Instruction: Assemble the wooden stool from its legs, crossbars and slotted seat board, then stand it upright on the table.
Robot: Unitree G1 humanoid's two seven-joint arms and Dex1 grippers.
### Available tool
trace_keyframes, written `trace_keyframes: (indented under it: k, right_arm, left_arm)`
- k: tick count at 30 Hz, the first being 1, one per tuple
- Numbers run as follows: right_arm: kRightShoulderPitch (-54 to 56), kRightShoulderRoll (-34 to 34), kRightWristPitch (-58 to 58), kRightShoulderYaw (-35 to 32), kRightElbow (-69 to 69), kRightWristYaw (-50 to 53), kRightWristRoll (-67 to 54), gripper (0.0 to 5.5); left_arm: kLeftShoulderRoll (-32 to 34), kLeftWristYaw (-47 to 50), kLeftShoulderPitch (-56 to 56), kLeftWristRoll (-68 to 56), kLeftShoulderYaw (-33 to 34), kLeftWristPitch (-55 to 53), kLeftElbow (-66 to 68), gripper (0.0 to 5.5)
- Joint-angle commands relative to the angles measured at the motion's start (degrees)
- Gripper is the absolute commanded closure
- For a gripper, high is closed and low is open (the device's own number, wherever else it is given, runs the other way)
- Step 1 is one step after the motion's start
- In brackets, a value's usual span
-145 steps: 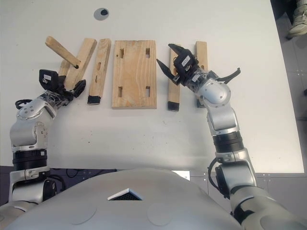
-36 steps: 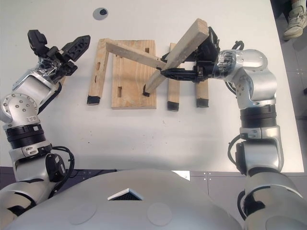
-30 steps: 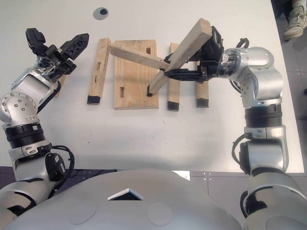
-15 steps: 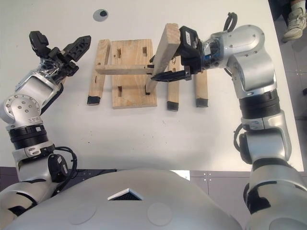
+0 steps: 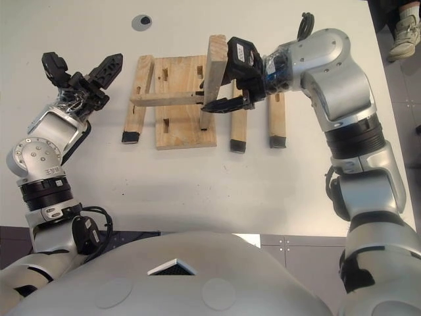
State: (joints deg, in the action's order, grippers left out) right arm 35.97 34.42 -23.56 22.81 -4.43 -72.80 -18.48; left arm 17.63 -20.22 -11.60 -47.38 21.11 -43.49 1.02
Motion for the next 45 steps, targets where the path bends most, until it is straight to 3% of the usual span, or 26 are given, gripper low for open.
trace_keyframes:
  k: [1, 4, 10, 18, 24, 30, 45]
  right_arm:
    - [-11.13, 3.3, -9.44, 12.23, -7.13, 3.03, 11.01, 3.46]
    - [-12.39, 2.93, -8.16, 9.83, -5.57, 4.51, 9.24, 3.46]
    - [-8.48, -0.5, -7.33, -2.6, 1.3, 10.29, 3.68, 2.24]
    - [-9.84, 5.62, -6.86, -10.14, 3.69, 14.42, 6.94, 0.92]
    - [-19.72, -4.29, -28.37, -21.26, 19.09, 33.47, 1.05, 0.92]
    - [-26.23, -14.59, -42.33, -26.96, 27.76, 49.31, 0.34, 0.92]
    - [-29.78, -16.17, -44.06, -26.86, 22.82, 54.81, 0.29, 0.92]
  left_arm:
    - [0.55, 0.72, -0.58, 1.29, 0.28, 0.23, 0.88, 1.37]
    - [0.7, 0.61, -0.45, 1.64, 0.08, 0.24, 1.2, 1.37]
    - [0.34, 0.92, -0.45, 1.71, 0.17, 0.09, 0.43, 1.37]
    - [-0.48, 1.58, 0.61, 1.29, 0.57, 0.06, -2.1, 1.37]
    - [-1.34, 2.16, 2.19, 1.42, 0.97, 0.41, -3.08, 1.37]
    - [-1.87, 2.76, 3.53, 1.34, 1.32, 0.13, -4.05, 1.37]
    - [-2.31, 3.64, 4.43, 1.36, 1.48, 0.04, -4.51, 1.37]
